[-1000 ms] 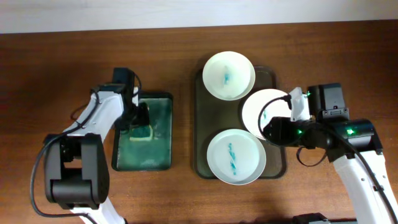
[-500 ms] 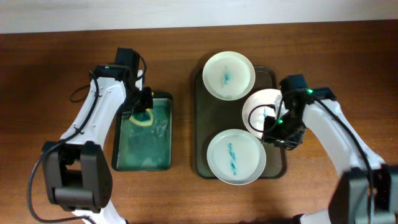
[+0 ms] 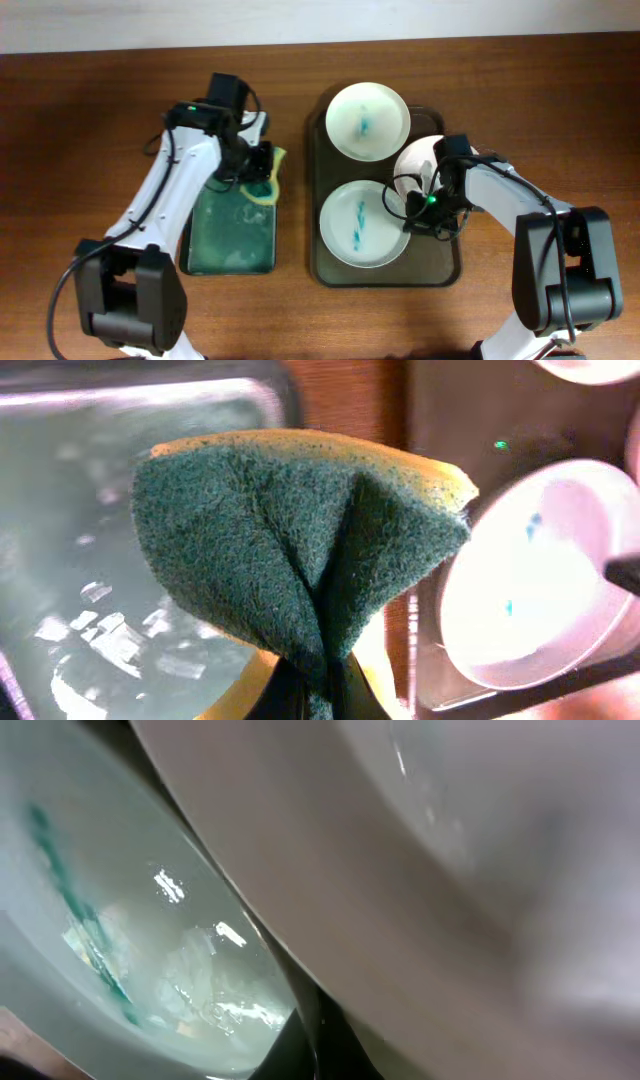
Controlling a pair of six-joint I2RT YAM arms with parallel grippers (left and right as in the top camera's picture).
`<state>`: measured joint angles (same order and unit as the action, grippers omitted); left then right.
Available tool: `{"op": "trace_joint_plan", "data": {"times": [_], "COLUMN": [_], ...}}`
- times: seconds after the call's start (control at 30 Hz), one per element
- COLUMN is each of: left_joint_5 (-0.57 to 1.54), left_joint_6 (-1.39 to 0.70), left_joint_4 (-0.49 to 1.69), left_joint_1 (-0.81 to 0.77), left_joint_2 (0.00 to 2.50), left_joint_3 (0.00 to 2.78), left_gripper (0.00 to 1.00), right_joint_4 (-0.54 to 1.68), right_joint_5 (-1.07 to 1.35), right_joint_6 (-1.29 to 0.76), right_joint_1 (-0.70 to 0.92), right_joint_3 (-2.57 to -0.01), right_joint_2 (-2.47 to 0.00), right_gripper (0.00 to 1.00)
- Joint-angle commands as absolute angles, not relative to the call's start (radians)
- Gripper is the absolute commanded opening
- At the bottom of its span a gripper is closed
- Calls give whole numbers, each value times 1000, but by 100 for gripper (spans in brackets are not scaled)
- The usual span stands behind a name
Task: Clean dirty plates on tray and stack at the side
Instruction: 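Scrub the lower white plate with the sponge in the left gripper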
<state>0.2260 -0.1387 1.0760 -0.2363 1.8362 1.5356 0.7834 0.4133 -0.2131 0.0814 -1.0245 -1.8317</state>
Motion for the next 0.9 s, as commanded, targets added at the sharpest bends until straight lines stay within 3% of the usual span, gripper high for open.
{"op": "trace_joint_plan", "data": {"times": [0.0,0.2,0.4,0.7,0.8,0.87], "left_joint_5": [252,257,410,633,624,480], "left_joint_6": [-190,-374,-460,-386,-373,-389], "left_joint_4": [1038,962,824,712,726,820], "left_joint_1": [-324,-506,-654,-694,-704,-688], "left_joint_2": [1807,1919,2157,2227,2227,2227], "left_joint_3": [1553,1541,1539,1544,1544,1545], "left_gripper": [0,0,0,0,0,0], "right_joint_4": [765,766,768,769,770,770], "right_joint_5": [381,381,381,381,381,382], "right_joint_6": [-221,-222,-222,-222,-222,-222], "right_joint_1": [78,78,78,78,78,78], "right_joint_3": [-1013,-1013,-1013,-1013,-1013,-1013], "right_joint_2": [-1841,-1841,-1841,-1841,-1841,-1841], "right_gripper": [4,4,4,4,4,4]}}
